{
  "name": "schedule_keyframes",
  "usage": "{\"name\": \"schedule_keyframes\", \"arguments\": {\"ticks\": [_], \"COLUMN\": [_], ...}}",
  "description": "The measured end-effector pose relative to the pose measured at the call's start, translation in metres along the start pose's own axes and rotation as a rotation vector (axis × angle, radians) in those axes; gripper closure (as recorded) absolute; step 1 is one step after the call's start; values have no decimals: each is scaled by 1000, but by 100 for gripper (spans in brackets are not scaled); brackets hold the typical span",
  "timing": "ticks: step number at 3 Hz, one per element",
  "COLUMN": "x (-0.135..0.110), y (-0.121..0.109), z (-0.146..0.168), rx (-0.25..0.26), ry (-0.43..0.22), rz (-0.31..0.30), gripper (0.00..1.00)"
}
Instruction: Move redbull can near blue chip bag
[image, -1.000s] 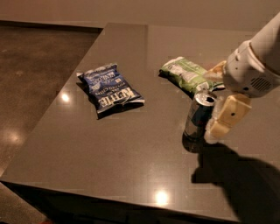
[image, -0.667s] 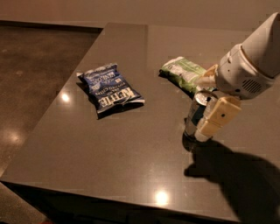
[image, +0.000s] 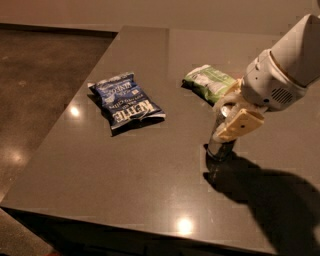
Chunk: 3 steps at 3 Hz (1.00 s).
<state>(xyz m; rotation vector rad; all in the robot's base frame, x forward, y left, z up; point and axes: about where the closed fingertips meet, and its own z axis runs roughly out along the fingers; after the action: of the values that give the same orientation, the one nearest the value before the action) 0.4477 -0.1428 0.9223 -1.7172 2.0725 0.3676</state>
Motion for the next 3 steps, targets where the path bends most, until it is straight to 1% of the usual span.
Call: {"name": "schedule_keyframes", "arguments": {"ticks": [1, 2, 3], "x": [-35, -77, -96], "y": [-11, -22, -27], "z": [-4, 5, 21], "rx": [-9, -27, -45], "ry": [-51, -100, -115], "rz": [-42, -106, -140], "gripper": [90, 100, 100]}}
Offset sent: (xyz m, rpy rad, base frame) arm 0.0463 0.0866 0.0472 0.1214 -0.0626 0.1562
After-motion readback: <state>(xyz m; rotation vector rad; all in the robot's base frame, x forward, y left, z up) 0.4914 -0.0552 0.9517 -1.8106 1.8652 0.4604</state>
